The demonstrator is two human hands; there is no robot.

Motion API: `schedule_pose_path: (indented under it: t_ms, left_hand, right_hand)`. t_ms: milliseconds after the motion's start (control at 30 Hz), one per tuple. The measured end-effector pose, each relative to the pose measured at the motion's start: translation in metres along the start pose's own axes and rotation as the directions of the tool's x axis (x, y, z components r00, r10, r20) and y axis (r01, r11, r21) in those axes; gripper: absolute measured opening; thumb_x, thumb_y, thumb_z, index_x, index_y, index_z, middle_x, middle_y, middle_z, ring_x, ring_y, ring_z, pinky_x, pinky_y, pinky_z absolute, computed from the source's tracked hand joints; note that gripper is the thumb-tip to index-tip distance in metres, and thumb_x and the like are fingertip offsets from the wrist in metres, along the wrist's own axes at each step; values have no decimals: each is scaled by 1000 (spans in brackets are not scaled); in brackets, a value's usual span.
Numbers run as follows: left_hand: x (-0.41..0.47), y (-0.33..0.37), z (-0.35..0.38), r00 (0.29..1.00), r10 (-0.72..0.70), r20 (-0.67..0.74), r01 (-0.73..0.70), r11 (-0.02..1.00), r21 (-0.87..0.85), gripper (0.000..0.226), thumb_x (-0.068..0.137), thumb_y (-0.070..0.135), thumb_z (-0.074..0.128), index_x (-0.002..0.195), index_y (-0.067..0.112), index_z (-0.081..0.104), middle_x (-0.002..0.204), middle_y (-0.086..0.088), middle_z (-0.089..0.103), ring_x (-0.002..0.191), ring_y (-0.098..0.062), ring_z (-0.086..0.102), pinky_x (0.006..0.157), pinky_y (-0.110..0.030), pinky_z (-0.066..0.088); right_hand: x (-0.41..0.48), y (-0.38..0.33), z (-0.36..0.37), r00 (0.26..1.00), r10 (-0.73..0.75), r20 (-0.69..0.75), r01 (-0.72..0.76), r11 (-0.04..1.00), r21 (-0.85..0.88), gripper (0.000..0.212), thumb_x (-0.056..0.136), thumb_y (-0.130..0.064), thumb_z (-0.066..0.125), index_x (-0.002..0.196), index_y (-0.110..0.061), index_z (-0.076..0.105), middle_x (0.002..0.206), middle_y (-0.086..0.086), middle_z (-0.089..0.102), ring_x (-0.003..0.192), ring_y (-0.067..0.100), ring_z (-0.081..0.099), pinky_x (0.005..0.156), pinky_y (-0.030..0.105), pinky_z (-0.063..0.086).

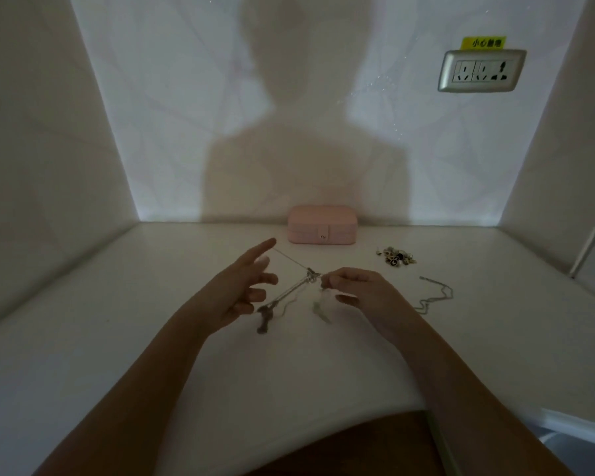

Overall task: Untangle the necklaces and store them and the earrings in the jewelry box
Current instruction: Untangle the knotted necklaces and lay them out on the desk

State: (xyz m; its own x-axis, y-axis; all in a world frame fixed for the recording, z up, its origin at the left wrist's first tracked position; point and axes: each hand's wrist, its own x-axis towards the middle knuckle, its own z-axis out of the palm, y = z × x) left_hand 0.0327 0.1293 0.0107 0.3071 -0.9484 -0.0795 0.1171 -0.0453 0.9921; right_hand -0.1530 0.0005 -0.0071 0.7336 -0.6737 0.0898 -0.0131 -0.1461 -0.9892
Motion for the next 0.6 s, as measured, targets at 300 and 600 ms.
schedule_pose_path:
  t_ms: [300, 600]
  left_hand:
    - [2, -14, 3, 997, 72, -40, -26, 732, 681, 100, 78, 23, 75, 144, 50, 4, 66, -4, 71, 49, -11, 54, 46, -18, 41]
    - [1, -7, -3, 984, 146, -103, -56, 798, 600, 81, 80, 20, 73, 145, 35, 27, 64, -7, 71, 40, -11, 52, 41, -20, 41]
  right_hand:
    - [-2, 4, -10, 989, 100, -105, -101, 995, 3, 8, 82, -12, 69, 74, -12, 68, 55, 0, 42, 43, 7, 28, 38, 18, 25]
    - [6, 7, -41, 955, 129, -265, -170, 976, -135, 23, 90, -22, 61, 73, -10, 70, 51, -1, 36, 42, 13, 25, 42, 21, 18]
